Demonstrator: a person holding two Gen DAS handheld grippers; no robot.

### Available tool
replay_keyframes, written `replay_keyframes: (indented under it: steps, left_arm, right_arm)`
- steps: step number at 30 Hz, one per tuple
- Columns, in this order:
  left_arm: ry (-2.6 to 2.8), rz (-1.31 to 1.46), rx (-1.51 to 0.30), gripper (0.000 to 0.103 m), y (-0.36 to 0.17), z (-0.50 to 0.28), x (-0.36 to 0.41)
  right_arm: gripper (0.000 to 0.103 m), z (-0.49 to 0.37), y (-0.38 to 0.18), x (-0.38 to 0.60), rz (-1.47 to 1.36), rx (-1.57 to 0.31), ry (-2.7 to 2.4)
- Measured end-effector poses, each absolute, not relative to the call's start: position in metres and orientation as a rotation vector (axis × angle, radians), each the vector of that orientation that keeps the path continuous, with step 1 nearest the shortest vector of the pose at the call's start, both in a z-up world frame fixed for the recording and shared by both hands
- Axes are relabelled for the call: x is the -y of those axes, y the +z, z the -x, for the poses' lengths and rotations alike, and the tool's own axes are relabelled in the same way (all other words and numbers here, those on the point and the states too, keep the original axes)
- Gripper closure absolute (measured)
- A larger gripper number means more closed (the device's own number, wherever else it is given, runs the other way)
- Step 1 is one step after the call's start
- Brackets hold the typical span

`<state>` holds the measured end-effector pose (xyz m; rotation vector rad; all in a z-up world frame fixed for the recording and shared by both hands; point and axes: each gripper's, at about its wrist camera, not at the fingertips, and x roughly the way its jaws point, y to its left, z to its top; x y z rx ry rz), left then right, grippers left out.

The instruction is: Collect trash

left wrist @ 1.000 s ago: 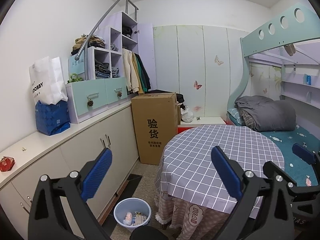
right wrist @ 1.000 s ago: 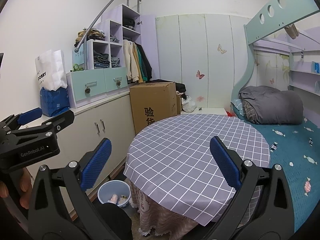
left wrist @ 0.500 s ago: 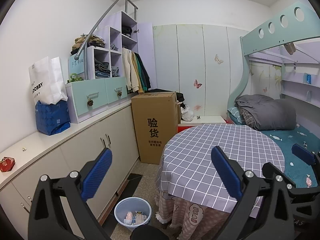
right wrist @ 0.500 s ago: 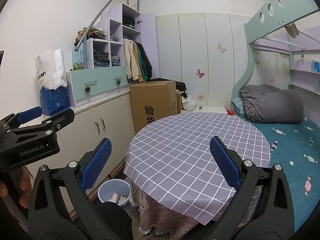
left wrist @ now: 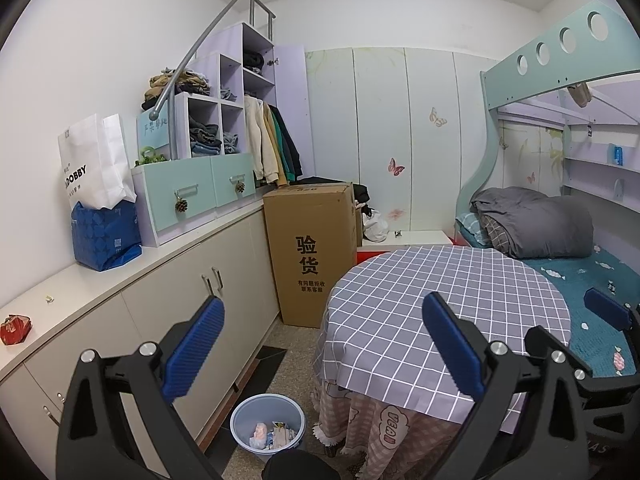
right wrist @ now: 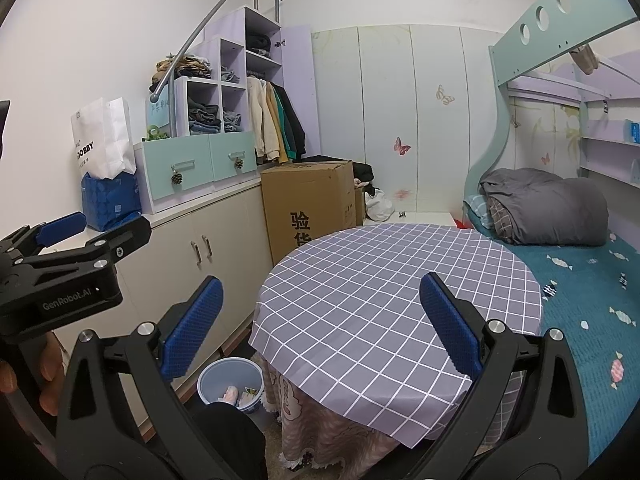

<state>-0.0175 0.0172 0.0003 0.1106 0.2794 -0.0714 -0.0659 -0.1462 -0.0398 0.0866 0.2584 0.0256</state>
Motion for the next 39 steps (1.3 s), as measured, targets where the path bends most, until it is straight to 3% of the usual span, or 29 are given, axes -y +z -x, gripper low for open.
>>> replay_keyframes:
  steps: [39]
  left_arm:
    - [-0.074, -0.117, -0.299, 0.006, -0.0065, 0.0161, -0.0196]
  right_arm:
    - [0.007, 0.0681, -0.0433, 0.1411, -0.09, -0.265, 0.029]
